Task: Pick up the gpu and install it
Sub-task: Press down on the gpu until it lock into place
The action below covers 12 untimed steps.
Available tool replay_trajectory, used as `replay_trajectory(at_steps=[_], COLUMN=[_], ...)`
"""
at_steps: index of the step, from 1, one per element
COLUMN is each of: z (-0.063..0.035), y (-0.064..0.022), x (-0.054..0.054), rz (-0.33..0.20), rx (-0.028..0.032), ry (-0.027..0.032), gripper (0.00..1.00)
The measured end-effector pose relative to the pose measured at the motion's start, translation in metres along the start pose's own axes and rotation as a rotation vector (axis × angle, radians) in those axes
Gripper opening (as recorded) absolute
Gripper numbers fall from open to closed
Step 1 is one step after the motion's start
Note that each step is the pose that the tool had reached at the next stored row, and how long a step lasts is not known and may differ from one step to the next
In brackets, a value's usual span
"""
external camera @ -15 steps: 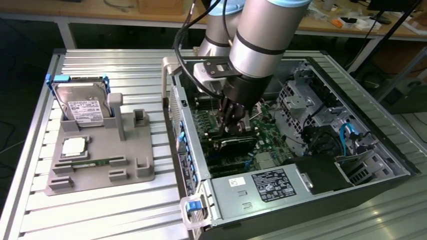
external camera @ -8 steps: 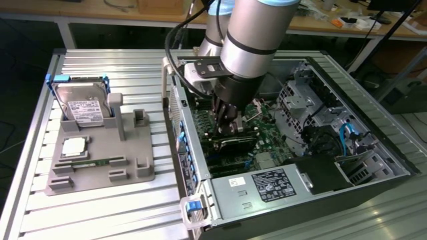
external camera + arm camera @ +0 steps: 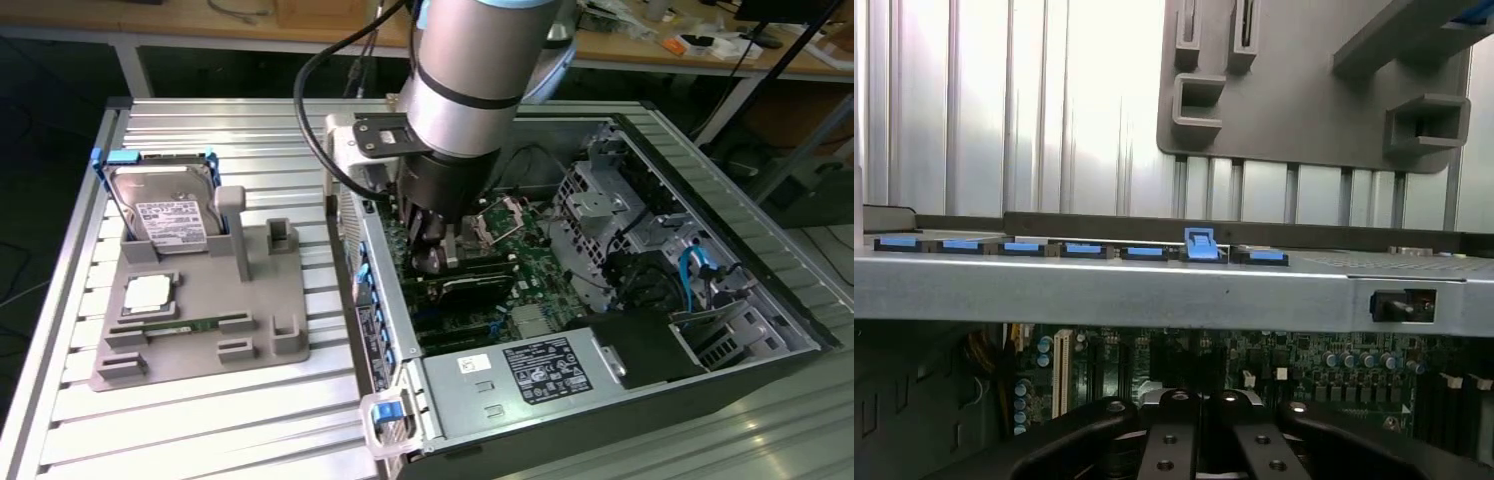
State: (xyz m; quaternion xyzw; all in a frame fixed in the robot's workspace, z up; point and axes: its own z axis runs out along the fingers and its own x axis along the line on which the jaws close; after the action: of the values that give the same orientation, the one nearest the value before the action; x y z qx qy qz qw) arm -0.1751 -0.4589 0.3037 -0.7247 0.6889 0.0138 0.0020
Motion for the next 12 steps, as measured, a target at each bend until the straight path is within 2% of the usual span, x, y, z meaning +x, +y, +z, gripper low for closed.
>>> replay_trajectory(at_steps=[5,12], z=[0.0001,-0.0012], y=[0.0035,0.0036], x=[-0.0002,-0.0002], rz=[0.000,0.000], rx=[0.0000,0.0000], ry=[-0.0001,0.0002], gripper=[0.11,0.11])
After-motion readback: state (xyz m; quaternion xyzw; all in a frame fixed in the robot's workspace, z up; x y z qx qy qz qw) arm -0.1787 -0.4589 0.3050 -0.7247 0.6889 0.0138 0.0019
